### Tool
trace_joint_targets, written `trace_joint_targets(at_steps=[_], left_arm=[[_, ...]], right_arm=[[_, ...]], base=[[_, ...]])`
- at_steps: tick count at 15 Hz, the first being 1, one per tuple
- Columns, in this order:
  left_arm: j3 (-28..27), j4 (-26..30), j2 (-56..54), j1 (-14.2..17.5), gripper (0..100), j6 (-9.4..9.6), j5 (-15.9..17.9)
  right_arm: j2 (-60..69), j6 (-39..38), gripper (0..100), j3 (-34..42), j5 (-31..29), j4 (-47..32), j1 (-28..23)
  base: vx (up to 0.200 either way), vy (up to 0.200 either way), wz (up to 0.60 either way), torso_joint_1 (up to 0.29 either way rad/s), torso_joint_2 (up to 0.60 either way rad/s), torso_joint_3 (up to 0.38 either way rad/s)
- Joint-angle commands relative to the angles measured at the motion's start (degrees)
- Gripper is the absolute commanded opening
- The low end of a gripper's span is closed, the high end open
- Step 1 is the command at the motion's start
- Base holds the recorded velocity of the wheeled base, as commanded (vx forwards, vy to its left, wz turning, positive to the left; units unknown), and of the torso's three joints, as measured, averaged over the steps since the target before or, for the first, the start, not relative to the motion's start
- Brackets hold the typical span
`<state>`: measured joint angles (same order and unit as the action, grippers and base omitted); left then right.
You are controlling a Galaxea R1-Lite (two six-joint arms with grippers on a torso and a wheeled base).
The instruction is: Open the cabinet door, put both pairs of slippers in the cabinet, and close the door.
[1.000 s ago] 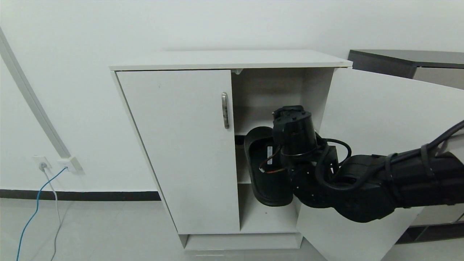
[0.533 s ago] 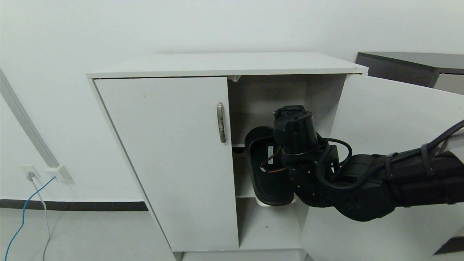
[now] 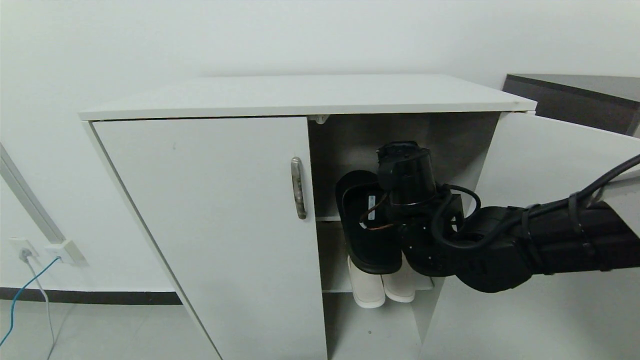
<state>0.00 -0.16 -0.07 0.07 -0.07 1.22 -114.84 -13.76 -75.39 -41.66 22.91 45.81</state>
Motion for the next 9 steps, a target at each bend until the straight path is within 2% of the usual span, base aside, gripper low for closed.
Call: trace_joint_targets(at_steps=[1,9], left_arm=[[0.00,-0.02,0.07,0.01,0,-0.01,0.01],[0.00,-0.02,0.07,0.01,0,-0.01,-0.08]], right_arm=[[-1.36,0.05,0,-1.43,0.87,0.03,-0.90],[-10.32,0.32,0,-17.51,2.90,-9.63,-4.33]], base=[[0.000,0.000,0.00,0.000,0.00,0.000],[0.000,0.000,0.00,0.000,0.00,0.000]])
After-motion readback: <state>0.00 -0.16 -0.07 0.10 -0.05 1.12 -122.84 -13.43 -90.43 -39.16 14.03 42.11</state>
